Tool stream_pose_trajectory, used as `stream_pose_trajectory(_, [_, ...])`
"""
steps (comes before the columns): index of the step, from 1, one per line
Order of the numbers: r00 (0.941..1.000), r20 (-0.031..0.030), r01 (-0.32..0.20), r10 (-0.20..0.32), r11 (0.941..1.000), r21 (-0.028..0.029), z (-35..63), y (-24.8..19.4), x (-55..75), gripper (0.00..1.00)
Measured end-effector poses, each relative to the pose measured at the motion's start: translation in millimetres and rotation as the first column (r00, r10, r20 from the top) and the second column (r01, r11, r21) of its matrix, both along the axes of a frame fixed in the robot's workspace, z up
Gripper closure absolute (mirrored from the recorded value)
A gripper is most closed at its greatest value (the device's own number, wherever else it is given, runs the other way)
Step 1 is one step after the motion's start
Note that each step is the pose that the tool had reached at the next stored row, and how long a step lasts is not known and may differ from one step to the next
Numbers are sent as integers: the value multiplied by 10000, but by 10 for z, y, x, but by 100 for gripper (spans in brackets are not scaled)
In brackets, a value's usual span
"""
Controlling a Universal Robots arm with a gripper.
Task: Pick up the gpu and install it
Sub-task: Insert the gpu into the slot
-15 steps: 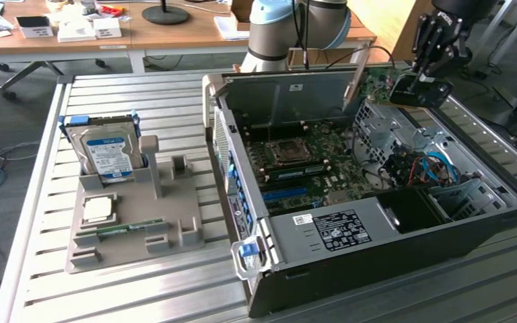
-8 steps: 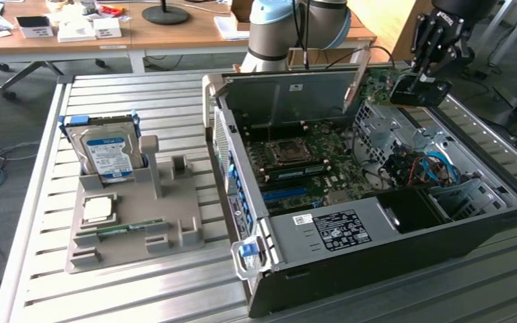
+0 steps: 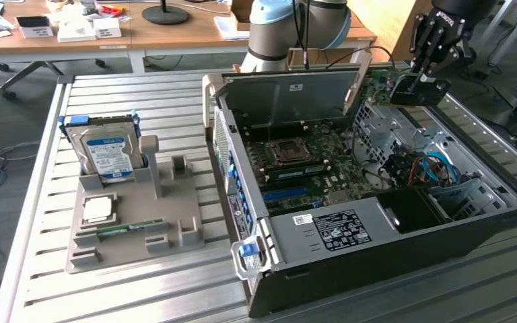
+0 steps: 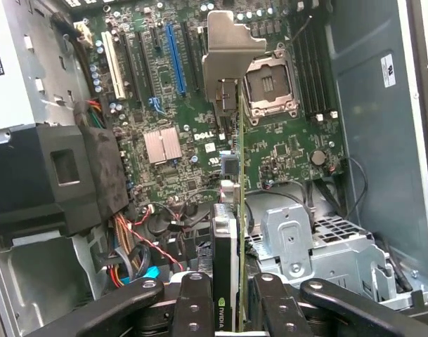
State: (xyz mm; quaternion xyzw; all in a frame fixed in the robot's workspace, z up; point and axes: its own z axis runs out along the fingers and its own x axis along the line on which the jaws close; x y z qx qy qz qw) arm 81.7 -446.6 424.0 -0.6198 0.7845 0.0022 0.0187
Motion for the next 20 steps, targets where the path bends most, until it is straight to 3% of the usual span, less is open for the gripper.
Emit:
stream_pose_trajectory(7, [10000,-6,-49,49,10000,2,-1,0,0,73])
stream_pose_trajectory(14, [9962,-50,-867,868,9962,33,0,0,0,73])
stream_pose_trajectory(20, [9899,-68,-1417,1419,9898,160,0,0,0,73])
